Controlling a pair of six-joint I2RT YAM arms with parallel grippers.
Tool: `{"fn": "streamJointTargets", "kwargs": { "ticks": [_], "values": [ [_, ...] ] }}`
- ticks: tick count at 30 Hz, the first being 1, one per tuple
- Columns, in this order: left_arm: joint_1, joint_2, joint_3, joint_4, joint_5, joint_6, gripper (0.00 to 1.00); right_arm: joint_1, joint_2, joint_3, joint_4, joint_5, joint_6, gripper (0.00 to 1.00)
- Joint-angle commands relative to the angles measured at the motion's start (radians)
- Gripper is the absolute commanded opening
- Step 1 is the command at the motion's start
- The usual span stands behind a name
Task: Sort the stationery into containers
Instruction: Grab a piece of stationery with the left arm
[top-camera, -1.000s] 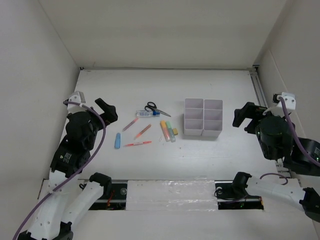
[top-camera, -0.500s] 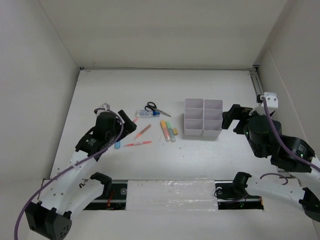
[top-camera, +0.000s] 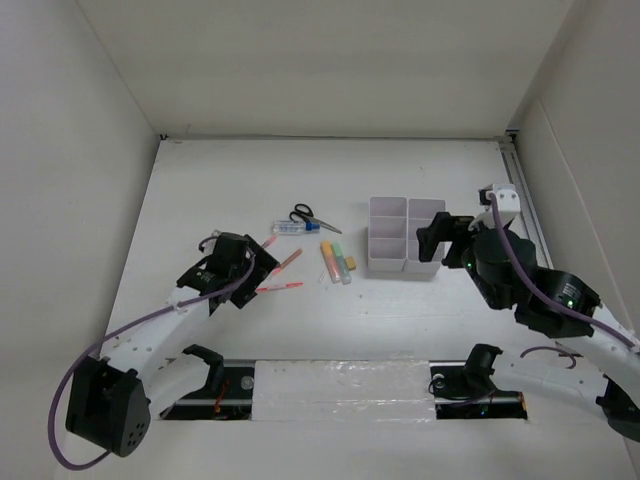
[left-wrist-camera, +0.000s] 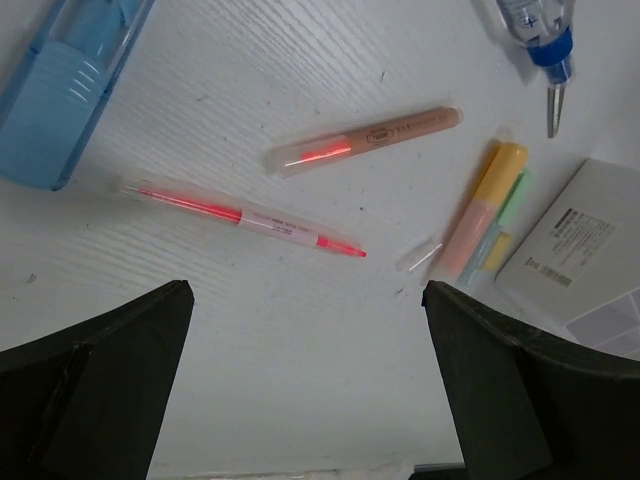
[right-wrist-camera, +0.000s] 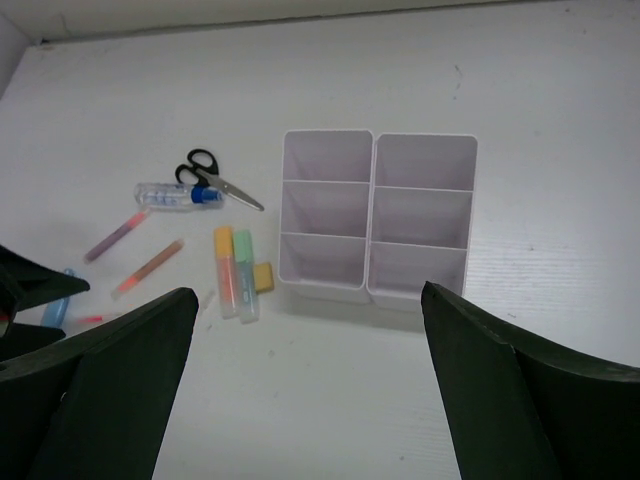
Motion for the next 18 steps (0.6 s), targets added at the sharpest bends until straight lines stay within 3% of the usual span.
{"fn": "streamJointTargets", "kwargs": {
  "ticks": [1, 3, 6, 9, 13, 18],
  "values": [
    [0.000, 0.029, 0.056, 0.081, 0.054, 0.091, 1.00, -0.001, 0.034, -0.012, 0.091, -0.081, -0.044, 1.00],
    [0.000, 0.040, 0.099, 0.102, 0.112, 0.220, 1.00, -0.001, 0.034, -0.012, 0.091, -0.096, -0.056, 1.00],
    [0.000, 0.083, 0.263, -0.018, 0.141, 0.469, 1.00, -0.001, 0.034, -0.021, 0.091, -0.108, -0.076, 1.00],
    [0.000, 0.141, 0.446, -0.190, 0.103, 0.613, 1.00, -0.001, 0.002, -0.042, 0.117, -0.118, -0.101, 1.00],
    [-0.012, 0.208, 0.538, -0.229, 0.049, 0.782, 1.00, -0.001, -0.052, -0.061, 0.136, -0.153, -0.119, 1.00],
    [-0.259, 0.369, 0.590, -0.197, -0.137, 0.895, 1.00, -0.001, -0.110, -0.081, 0.145, -0.193, -0.141, 1.00]
  ]
}}
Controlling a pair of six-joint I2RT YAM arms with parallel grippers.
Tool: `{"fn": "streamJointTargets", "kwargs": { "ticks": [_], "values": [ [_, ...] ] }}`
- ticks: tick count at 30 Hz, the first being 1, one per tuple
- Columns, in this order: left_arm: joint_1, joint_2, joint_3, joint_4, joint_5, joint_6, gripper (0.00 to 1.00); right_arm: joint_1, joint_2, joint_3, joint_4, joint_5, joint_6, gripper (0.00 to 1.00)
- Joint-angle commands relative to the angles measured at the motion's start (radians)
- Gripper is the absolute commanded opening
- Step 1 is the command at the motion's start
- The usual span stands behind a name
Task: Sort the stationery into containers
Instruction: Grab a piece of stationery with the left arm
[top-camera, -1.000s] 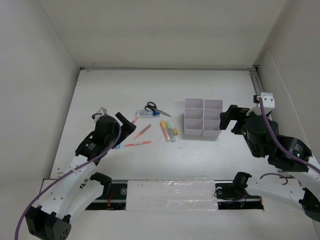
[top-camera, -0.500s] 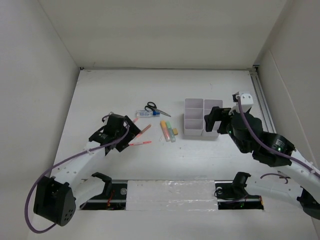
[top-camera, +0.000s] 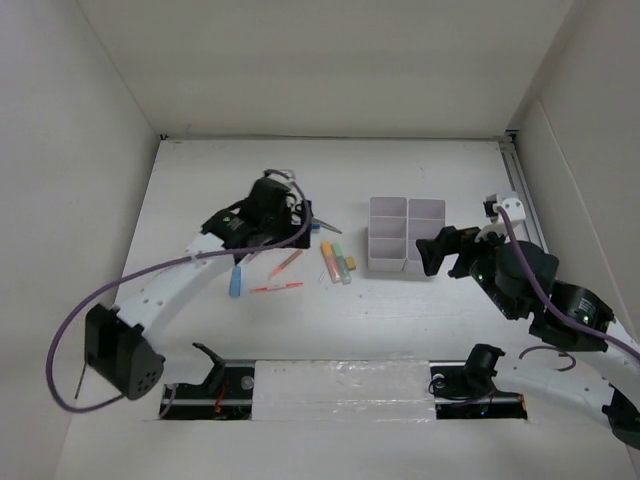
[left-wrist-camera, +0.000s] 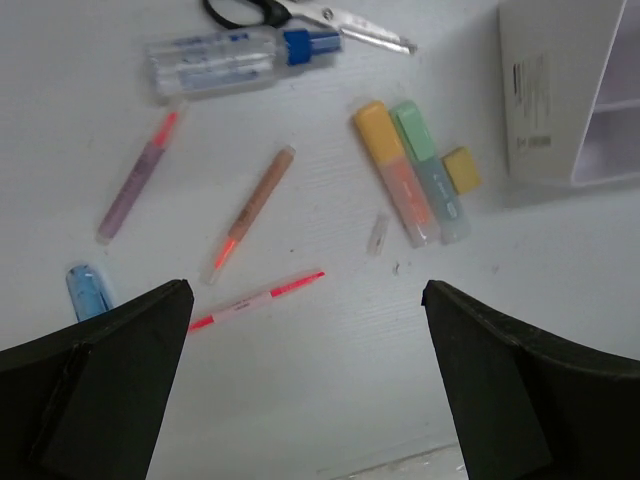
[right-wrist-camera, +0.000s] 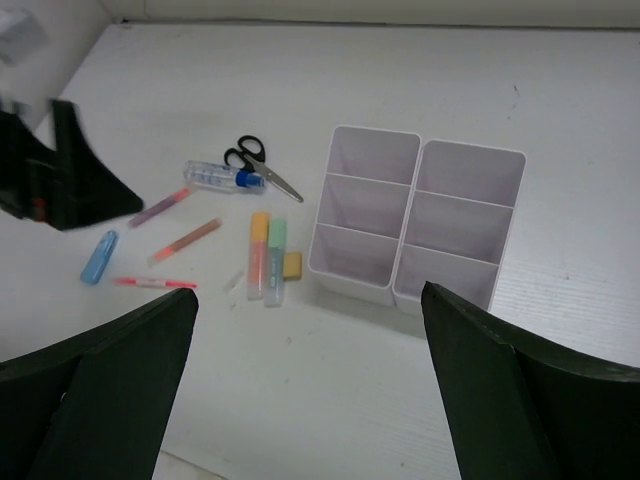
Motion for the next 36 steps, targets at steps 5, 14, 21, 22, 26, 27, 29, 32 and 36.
{"fn": "streamJointTargets", "kwargs": {
  "ticks": [5, 14, 21, 22, 26, 27, 29, 32, 36],
  "values": [
    [-0.261, 0.190, 0.064, -0.086, -0.127, 0.247, 1.00, -0.001, -0.099, -0.012, 0.054, -0.071, -0.054, 1.00],
    [-0.415, 0.035, -0.020, -0.112, -0.147, 0.428, 1.00, -0.001, -0.119, -0.059, 0.095, -0.175, -0.067, 1.00],
    [-0.387, 0.013, -0.179, -0.062, -0.229, 0.718, 1.00, -0.001, -0.207, -0.115, 0.137, -0.224, -0.076, 1.00],
    [-0.358, 0.013, -0.192, -0.050, -0.213, 0.727, 1.00, -0.001, -0.217, -0.115, 0.123, -0.224, -0.086, 1.00],
    [-0.316, 0.021, -0.233, 0.000, -0.186, 0.752, 1.00, -0.001, -0.227, -0.090, 0.109, -0.250, -0.109, 1.00],
    [-0.316, 0.036, -0.233, 0.000, -0.169, 0.752, 1.00, -0.001, -0.227, -0.090, 0.120, -0.273, -0.109, 1.00],
    [-0.316, 0.059, -0.247, 0.000, -0.146, 0.752, 1.00, -0.001, -0.236, -0.090, 0.130, -0.282, -0.109, 1.00],
    [-0.316, 0.084, -0.268, 0.027, -0.136, 0.738, 1.00, -0.001, -0.245, -0.112, 0.149, -0.304, -0.109, 1.00],
    [-0.316, 0.087, -0.290, 0.018, -0.115, 0.700, 1.00, -0.001, -0.265, -0.158, 0.158, -0.304, -0.100, 1.00]
  ]
}}
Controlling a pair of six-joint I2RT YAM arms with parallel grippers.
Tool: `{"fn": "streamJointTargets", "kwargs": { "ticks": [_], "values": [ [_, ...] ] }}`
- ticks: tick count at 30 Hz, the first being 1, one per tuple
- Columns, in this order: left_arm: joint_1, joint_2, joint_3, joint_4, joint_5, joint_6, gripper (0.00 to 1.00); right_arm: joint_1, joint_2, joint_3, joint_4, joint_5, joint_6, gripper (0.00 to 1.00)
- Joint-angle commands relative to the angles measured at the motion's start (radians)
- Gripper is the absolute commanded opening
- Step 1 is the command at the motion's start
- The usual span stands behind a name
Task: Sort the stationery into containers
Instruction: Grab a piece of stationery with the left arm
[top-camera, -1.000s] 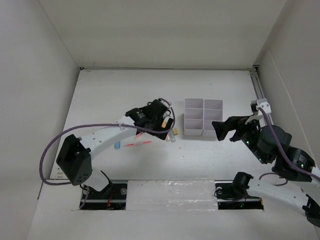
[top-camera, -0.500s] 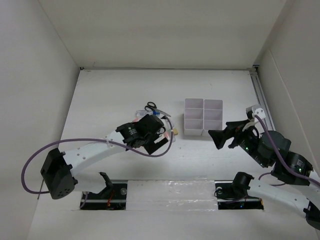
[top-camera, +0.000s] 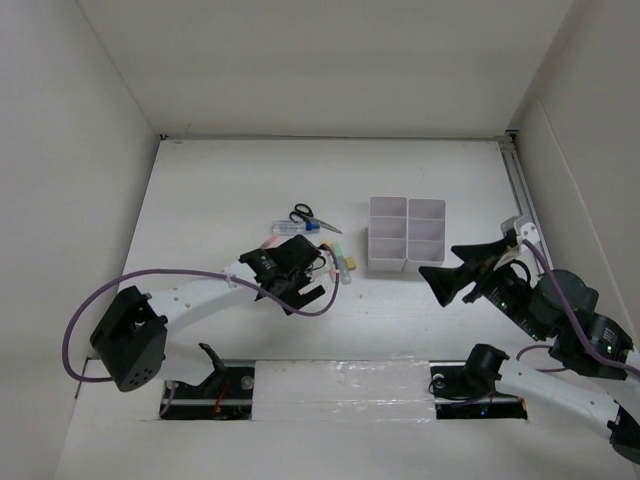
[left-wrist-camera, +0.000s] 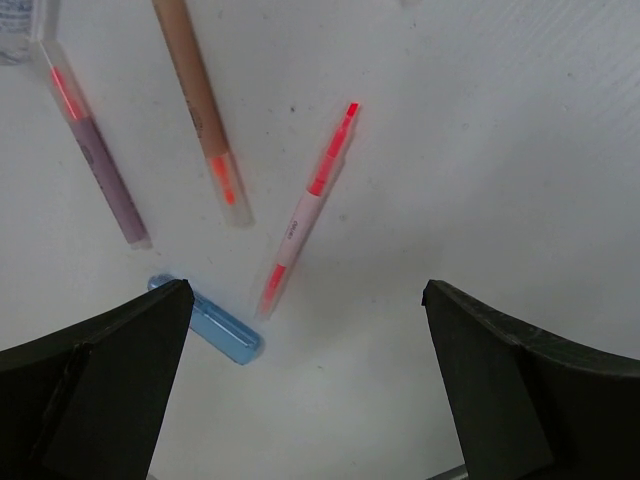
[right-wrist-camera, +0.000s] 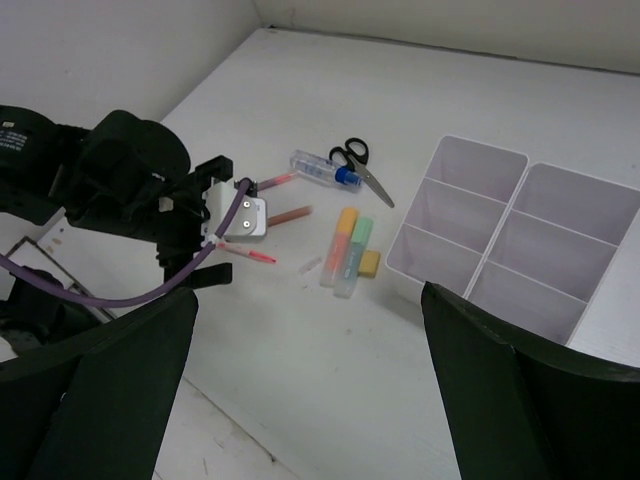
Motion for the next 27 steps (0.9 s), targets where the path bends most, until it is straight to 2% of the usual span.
{"fn": "streamJointTargets", "kwargs": {
  "ticks": [1, 9, 25, 27],
  "values": [
    [0.001, -0.037, -0.016, -0.026, 0.038, -0.016, 1.00, -0.001, -0.025, -0.018, 0.059, -0.024, -0.008, 1.00],
    [0.001, -0.102, -0.089, -0.020, 0.069, 0.001, 1.00, -0.001, -0.035, -0.029, 0.068, -0.045, -0.008, 1.00],
    [0.011, 0.131, -0.048, 0.060, 0.076, 0.050, 0.99, -0.001, -0.110, -0.047, 0.068, -0.117, 0.020, 1.00],
    [0.058, 0.142, -0.022, 0.060, 0.095, 0.050, 0.97, -0.001, -0.110, -0.058, 0.068, -0.128, 0.011, 1.00]
  ]
}}
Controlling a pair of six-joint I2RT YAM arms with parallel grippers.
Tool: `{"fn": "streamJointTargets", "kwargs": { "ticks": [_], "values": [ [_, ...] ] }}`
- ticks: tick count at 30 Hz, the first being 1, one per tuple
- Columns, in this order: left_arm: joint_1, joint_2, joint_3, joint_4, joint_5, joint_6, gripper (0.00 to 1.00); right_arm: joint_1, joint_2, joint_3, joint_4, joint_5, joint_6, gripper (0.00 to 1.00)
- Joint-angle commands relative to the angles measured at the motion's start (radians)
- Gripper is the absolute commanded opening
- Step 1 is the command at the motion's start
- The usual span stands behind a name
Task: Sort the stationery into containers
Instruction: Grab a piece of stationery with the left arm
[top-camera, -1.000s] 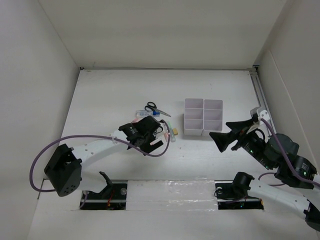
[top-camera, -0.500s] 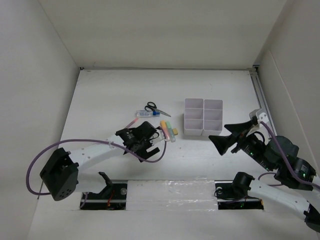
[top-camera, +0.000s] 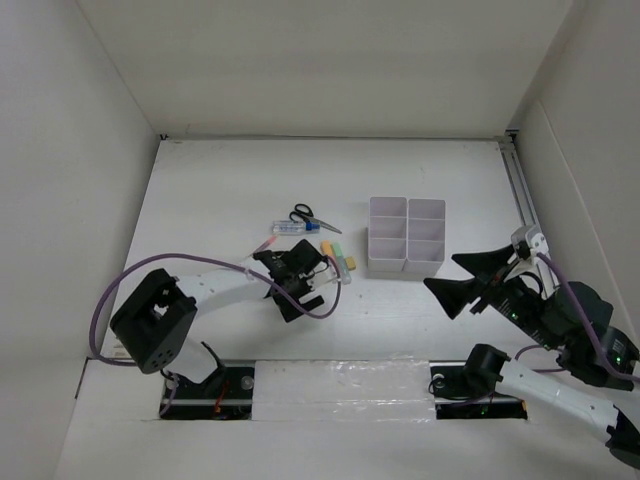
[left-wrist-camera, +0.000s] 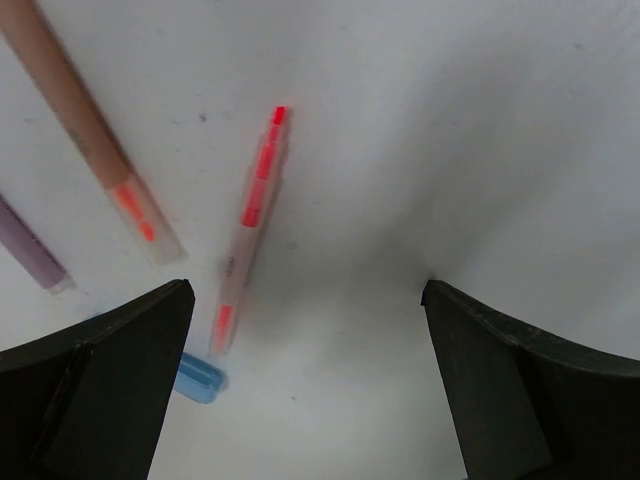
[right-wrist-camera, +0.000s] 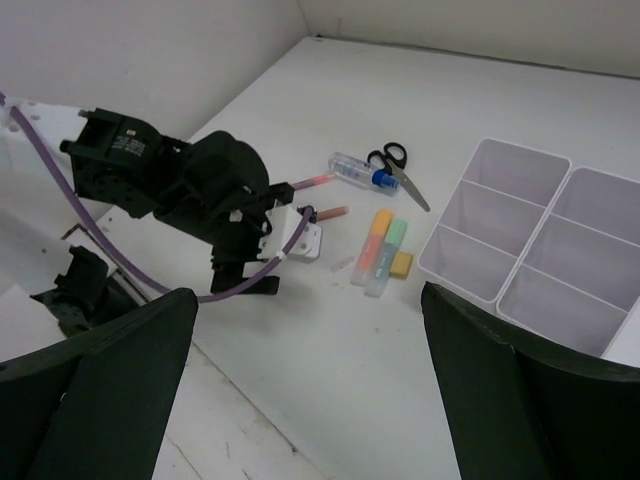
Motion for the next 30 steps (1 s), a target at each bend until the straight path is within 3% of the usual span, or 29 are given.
{"fn": "streamJointTargets", "kwargs": {
  "ticks": [1, 3, 11, 20, 25, 30],
  "values": [
    [0.067, 0.015, 0.076, 0.008, 0.011, 0.014, 0.97, -0.001, -0.007, -0.011, 0.070, -0.032, -0.001, 1.00],
    [0.123, 0.015, 0.101, 0.008, 0.022, 0.014, 0.97, -0.001, -0.007, -0.011, 0.071, -0.060, -0.001, 1.00],
    [0.123, 0.059, 0.101, -0.001, 0.080, 0.023, 0.94, -0.001, -0.007, -0.011, 0.071, -0.081, -0.020, 1.00],
    [0.123, -0.013, 0.024, -0.047, 0.100, 0.023, 0.91, -0.001, -0.016, -0.020, 0.071, -0.081, -0.020, 1.00],
    [0.123, -0.024, -0.005, -0.022, 0.094, 0.014, 0.79, -0.001, -0.025, -0.011, 0.071, -0.069, -0.011, 1.00],
    [0.123, 0.002, -0.005, -0.013, 0.094, 0.014, 0.79, -0.001, -0.025, -0.011, 0.071, -0.069, -0.001, 1.00]
  ]
}}
